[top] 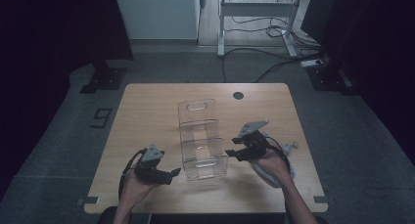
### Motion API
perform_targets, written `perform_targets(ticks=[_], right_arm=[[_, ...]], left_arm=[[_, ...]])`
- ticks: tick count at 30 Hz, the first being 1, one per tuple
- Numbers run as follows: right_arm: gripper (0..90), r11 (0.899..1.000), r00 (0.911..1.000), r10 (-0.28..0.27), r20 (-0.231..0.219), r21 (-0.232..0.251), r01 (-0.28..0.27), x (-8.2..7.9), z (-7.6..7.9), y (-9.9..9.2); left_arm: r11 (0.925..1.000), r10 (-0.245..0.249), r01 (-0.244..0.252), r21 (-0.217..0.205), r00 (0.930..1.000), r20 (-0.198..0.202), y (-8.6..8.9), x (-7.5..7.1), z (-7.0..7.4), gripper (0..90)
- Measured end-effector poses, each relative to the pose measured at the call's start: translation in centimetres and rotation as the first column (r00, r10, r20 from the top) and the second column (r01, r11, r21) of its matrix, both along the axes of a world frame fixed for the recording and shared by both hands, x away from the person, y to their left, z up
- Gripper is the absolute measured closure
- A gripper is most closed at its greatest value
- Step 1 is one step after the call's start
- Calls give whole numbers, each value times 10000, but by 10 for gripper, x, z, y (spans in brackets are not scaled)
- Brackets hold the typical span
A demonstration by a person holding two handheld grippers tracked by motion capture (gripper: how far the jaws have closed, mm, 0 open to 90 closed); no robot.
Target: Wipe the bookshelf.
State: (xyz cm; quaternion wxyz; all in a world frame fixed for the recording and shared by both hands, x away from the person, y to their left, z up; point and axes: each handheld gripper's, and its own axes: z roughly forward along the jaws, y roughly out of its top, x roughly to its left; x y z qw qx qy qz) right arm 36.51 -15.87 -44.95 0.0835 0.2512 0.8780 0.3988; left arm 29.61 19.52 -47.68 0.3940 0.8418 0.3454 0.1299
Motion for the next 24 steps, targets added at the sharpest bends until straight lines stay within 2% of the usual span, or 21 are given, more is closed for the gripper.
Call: perform_targets(ticks=[2, 4, 10, 17, 24], right_arm=[[415, 9997, 9999, 109, 57, -201, -108, 7, -3, 8], [414, 9998, 9999, 96, 91, -194, -94, 12, -5, 12], [418, 9995, 9997, 244, -56, 178, -243, 23, -12, 22], [485, 9952, 9954, 898, -346, 412, -883, 25, -17, 31], [476, 9951, 9956, 890, -309, 458, -875, 22, -17, 33]], left_arm=[[9999, -121, 121, -92, 9999, 3, -2, -1, 1, 88], [9996, -234, 235, -167, 9997, 59, -5, -2, 3, 88], [9998, -209, 209, 0, 9994, 289, -13, -1, 5, 109], [9996, -267, 264, 87, 9990, 366, -16, 3, 3, 113], [9999, -108, 108, 3, 9998, 175, -13, 9, -1, 139]])
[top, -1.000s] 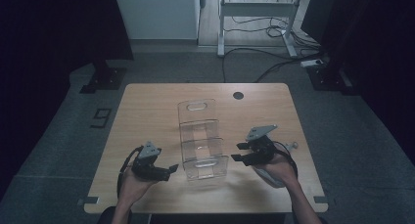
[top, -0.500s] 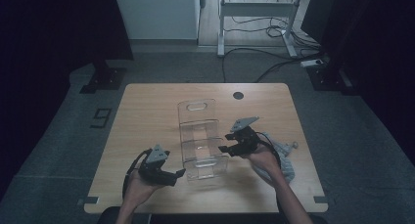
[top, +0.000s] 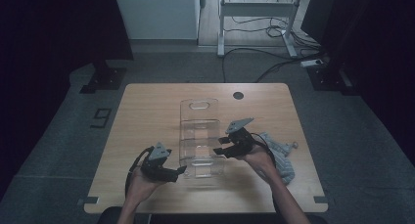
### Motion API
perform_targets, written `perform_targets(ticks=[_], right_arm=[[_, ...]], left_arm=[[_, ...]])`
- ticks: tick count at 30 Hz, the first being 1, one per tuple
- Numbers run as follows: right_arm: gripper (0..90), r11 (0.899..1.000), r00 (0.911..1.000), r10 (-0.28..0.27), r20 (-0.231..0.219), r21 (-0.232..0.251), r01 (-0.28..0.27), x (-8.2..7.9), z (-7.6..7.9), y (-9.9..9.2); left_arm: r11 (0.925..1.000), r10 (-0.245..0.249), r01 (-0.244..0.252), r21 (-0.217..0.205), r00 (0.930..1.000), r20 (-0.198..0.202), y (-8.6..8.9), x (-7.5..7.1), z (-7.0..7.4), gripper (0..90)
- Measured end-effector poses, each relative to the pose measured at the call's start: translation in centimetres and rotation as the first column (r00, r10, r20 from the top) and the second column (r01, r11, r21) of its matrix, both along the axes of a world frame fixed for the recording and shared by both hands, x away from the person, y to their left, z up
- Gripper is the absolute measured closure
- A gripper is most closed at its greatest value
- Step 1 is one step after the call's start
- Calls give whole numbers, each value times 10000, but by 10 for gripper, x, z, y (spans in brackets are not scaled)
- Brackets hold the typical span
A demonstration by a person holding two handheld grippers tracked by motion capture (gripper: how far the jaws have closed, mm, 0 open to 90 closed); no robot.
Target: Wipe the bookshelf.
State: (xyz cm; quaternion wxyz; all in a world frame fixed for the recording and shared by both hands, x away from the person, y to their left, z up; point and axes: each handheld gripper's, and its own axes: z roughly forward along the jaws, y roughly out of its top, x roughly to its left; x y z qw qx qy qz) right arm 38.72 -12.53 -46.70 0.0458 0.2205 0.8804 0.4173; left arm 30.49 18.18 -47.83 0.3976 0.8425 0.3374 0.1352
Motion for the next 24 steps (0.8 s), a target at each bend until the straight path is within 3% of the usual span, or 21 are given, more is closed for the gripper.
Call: perform_targets(ticks=[7, 24], right_arm=[[475, 9996, 9994, 254, -218, -109, -257, -5, -3, 3], [473, 9973, 9968, 688, -403, -220, -698, -16, -7, 14]], left_arm=[[9994, 276, -272, 194, 9994, -207, 4, 8, -7, 144], [9962, 836, -848, -176, 9948, -579, 15, 23, -16, 101]])
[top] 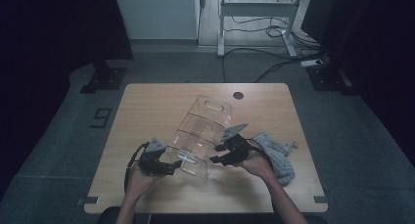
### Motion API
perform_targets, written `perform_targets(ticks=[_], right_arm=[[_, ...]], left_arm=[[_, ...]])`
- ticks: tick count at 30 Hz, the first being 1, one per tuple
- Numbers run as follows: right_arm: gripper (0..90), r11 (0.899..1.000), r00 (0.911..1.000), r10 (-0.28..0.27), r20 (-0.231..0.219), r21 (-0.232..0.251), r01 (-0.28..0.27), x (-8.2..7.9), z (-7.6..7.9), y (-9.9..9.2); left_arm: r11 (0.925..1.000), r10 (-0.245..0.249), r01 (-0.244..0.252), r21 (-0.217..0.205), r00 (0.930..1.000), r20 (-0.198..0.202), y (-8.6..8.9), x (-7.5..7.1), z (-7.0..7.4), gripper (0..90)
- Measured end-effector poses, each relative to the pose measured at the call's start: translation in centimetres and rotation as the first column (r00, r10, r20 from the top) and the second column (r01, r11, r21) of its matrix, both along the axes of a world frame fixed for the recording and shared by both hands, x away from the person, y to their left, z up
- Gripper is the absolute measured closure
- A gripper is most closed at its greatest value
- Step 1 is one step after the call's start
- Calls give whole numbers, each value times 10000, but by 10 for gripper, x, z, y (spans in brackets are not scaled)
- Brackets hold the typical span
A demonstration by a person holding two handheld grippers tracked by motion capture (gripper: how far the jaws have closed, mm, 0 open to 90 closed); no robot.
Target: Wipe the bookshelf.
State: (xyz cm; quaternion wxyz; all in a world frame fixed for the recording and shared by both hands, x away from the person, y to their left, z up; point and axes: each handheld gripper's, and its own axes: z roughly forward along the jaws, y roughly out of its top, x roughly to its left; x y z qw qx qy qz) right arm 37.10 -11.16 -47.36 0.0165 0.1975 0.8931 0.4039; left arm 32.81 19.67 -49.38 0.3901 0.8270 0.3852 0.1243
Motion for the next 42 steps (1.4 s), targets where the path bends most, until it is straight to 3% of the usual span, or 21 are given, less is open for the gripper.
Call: perform_targets(ticks=[13, 24, 28, 33, 42], right_arm=[[470, 9996, 9996, 266, 17, -21, -266, -7, 0, 13], [459, 9995, 9993, 291, 232, -141, -288, -10, 0, 27], [457, 9994, 9995, 260, 188, -242, -256, -11, 0, 30], [383, 9996, 9997, -57, 223, -282, 63, -10, 0, 21], [330, 9976, 9984, -484, 303, -487, 499, -14, 0, 3]], left_arm=[[9994, 352, -354, -52, 9991, -241, 5, 8, -6, 31], [9982, 578, -573, 188, 9980, -250, 6, 10, -10, 23], [9986, 525, -525, -33, 9986, -47, 7, 4, -4, 31], [9993, 326, -324, -194, 9994, 132, 7, -7, 3, 28], [9999, -37, 43, -133, 9989, 467, -8, -25, 15, 24]])
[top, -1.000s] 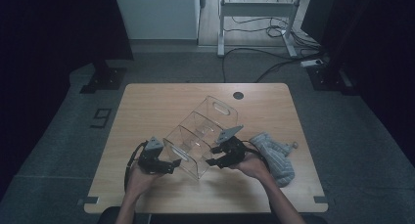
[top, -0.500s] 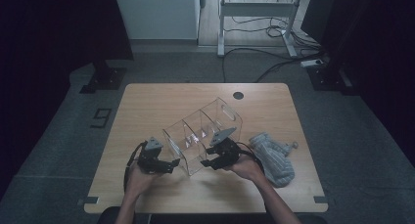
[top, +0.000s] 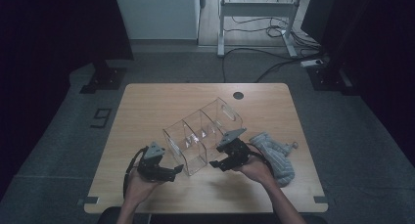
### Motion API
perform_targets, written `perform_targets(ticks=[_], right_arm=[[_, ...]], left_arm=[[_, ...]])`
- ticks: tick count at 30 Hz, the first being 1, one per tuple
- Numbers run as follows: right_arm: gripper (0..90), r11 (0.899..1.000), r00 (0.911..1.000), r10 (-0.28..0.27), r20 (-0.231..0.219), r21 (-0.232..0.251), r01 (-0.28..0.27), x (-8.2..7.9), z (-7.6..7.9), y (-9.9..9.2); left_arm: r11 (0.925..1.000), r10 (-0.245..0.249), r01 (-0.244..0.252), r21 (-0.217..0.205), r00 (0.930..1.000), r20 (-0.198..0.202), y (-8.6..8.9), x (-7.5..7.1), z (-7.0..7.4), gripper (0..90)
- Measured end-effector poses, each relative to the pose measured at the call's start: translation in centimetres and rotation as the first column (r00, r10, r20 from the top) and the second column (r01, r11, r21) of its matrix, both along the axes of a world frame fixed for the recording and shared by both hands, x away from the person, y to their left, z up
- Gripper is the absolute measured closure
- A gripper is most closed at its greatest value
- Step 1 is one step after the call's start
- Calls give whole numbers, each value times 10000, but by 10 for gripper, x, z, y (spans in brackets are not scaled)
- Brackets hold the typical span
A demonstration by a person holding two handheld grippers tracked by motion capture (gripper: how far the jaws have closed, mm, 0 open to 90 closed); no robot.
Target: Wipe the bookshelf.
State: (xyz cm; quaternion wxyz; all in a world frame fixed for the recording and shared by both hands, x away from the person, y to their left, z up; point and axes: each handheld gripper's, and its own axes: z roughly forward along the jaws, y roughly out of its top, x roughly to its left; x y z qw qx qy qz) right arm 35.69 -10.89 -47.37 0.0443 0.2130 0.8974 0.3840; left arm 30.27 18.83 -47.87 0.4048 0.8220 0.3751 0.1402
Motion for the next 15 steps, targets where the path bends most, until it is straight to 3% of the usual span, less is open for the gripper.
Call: perform_targets(ticks=[4, 11, 15], right_arm=[[323, 9997, 9999, -139, -3, -188, 139, -3, 0, -9], [323, 9983, 9983, -573, -79, 74, 573, -7, 3, -28], [322, 9967, 9967, -808, -68, 56, 808, -7, 4, -38]], left_arm=[[9998, -111, 109, 168, 9999, 71, -10, -1, 3, 19], [9978, -31, 11, 656, 9995, 307, -28, 3, 8, 26], [9935, 380, -425, 1056, 9983, 441, -32, 8, 8, 65]])
